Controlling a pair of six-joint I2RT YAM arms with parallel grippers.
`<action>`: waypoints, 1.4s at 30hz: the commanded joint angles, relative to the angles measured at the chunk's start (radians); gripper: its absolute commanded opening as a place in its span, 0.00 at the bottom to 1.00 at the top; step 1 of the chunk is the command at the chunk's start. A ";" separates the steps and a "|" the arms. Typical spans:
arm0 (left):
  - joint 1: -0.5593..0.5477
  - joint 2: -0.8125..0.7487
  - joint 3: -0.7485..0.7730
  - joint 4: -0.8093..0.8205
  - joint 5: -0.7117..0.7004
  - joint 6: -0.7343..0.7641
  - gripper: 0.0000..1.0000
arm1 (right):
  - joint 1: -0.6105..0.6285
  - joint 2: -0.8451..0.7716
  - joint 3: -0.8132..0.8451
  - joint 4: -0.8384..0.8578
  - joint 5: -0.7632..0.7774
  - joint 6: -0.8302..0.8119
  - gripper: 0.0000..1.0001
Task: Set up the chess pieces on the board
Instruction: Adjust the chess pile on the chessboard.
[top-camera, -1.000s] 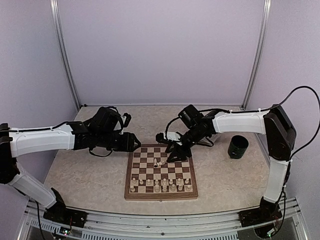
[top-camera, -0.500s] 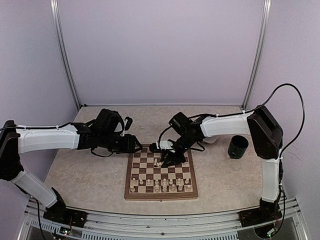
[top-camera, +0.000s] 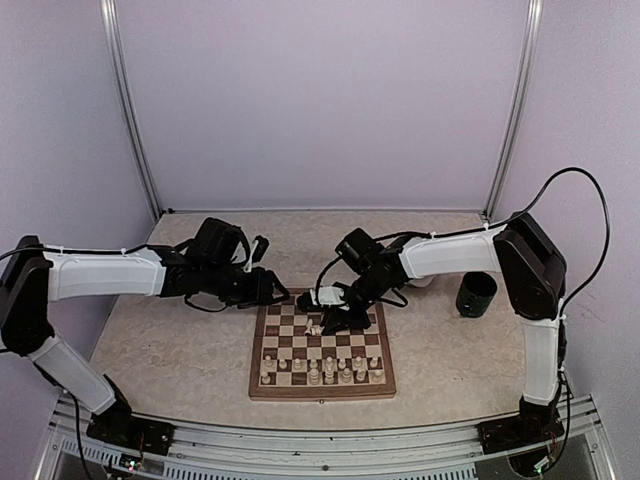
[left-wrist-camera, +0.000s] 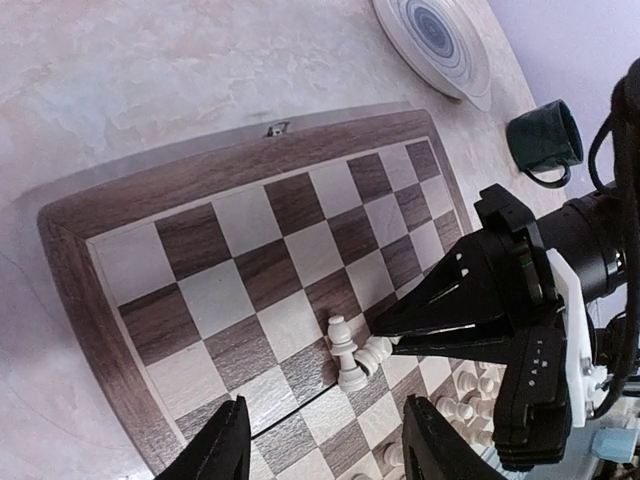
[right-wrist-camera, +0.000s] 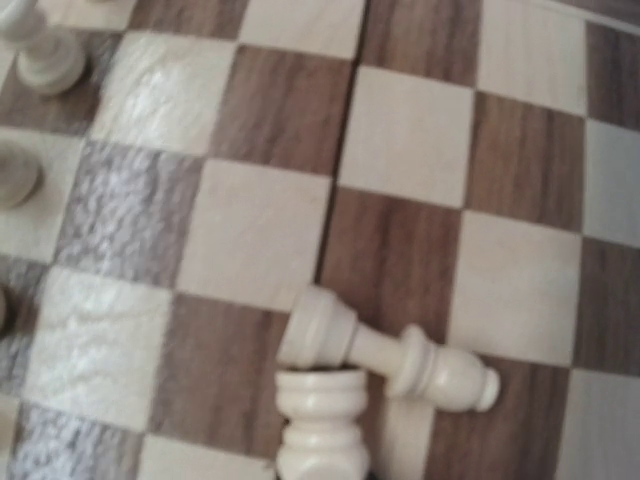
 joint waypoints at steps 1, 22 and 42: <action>0.015 0.068 -0.004 0.075 0.130 -0.037 0.52 | 0.025 -0.068 -0.061 0.037 0.070 -0.046 0.06; -0.010 0.325 0.181 -0.056 0.225 -0.061 0.45 | 0.076 -0.115 -0.094 0.070 0.163 -0.089 0.05; -0.155 0.541 0.434 -0.484 -0.025 -0.017 0.31 | 0.121 -0.171 -0.172 0.151 0.306 -0.076 0.05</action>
